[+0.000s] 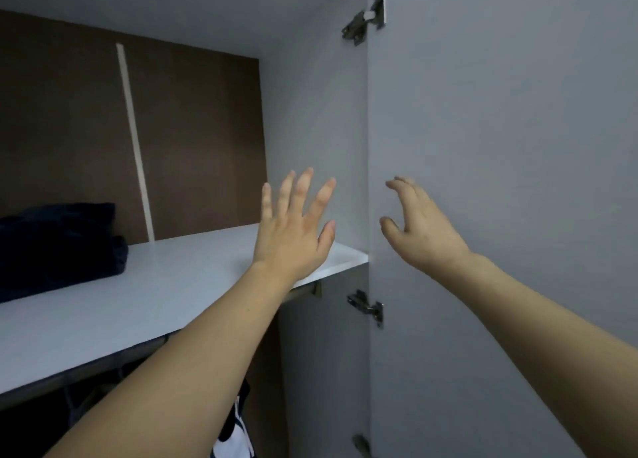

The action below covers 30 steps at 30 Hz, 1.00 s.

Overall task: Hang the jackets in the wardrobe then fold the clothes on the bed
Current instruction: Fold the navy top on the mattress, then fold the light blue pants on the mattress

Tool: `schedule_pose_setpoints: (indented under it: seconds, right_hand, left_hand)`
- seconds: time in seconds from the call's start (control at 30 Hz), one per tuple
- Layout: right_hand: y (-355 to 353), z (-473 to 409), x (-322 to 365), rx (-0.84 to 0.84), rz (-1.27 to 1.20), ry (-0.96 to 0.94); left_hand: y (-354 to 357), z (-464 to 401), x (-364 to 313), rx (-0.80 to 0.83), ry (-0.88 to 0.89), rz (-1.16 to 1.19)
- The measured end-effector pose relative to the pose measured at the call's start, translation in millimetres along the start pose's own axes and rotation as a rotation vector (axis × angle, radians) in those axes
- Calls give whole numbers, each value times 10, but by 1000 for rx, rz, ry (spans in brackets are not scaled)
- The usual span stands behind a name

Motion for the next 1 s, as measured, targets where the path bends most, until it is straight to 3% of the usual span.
schedule_pose_setpoints:
  seconds: [0.13,0.33,0.5,0.83,1.0]
  right_hand:
    - [-684,654,-290,-206,58,-61]
    - [-1792,1510,-739,-402,190,-90]
    - [-2719,2149,-1421,-460,326,93]
    - [-4787,3989,-2990,-536,587,522]
    - [-5532,4792,-3770,-548,656,720]
  left_hand:
    - [-291,-121,-578,-220,104,133]
    - [-824,-446,-1727,-321,254,362]
    - [-1330,-808,-2913,-363,387,486]
    - [-2214,-1437,-5968,-227,491,741]
    - [-2472,-1612,-7305,-190,630,789]
Point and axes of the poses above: each hand's wrist, its own z-axis away from the middle knuckle, its own y-axis out of the palm, x = y × z, the point moved 5 cm from there along -z, towards the middle knuckle, and after that the axes turned 15 degrees about y, right-handed, at the moved point
